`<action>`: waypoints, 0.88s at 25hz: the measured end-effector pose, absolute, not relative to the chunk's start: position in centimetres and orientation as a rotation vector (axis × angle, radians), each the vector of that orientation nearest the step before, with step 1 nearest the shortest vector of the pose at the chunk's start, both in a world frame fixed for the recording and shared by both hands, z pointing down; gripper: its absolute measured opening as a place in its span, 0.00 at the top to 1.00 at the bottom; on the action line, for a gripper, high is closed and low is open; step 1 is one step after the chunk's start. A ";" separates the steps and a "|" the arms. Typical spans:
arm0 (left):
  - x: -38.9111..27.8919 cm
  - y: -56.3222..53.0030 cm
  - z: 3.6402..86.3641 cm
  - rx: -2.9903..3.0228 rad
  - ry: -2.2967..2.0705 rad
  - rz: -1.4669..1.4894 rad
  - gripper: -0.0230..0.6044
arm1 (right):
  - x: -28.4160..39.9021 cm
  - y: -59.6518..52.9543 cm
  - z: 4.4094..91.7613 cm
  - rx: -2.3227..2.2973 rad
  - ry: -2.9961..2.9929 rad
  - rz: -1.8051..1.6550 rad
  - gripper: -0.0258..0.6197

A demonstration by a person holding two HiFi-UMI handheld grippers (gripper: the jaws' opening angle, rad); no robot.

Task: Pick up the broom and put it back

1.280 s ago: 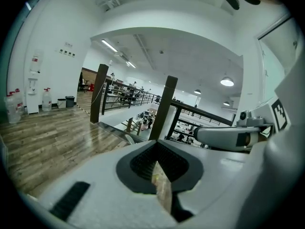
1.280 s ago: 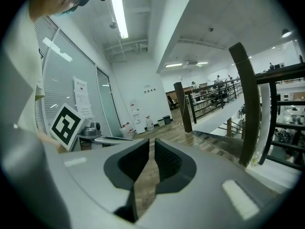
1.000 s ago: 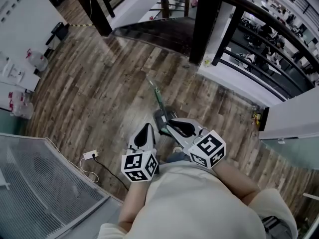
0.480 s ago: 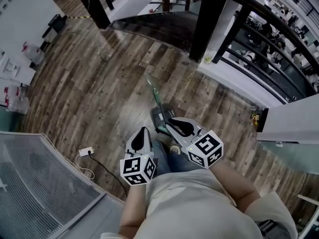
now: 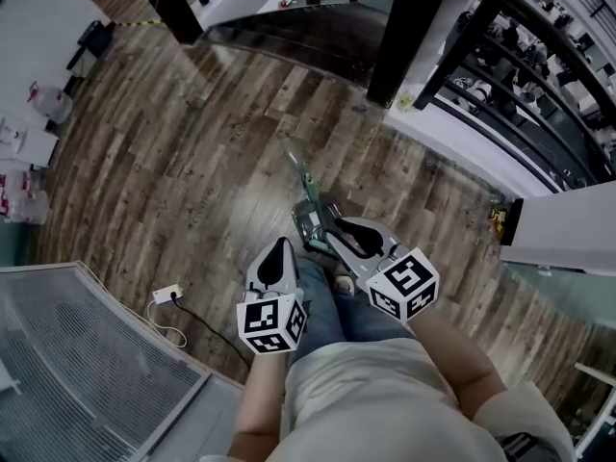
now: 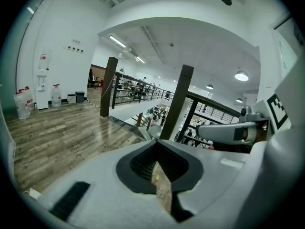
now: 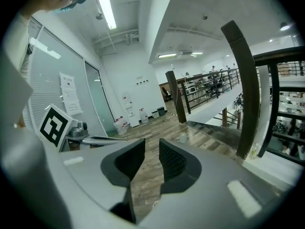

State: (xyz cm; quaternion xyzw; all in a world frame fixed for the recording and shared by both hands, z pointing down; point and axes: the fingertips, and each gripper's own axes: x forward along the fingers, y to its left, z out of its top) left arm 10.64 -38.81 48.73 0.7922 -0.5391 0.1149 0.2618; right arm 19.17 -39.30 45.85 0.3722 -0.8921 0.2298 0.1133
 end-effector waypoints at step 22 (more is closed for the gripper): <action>9.0 -43.9 58.2 2.115 -1.313 0.416 0.96 | 17.8 -45.9 58.3 1.177 -2.396 0.717 0.74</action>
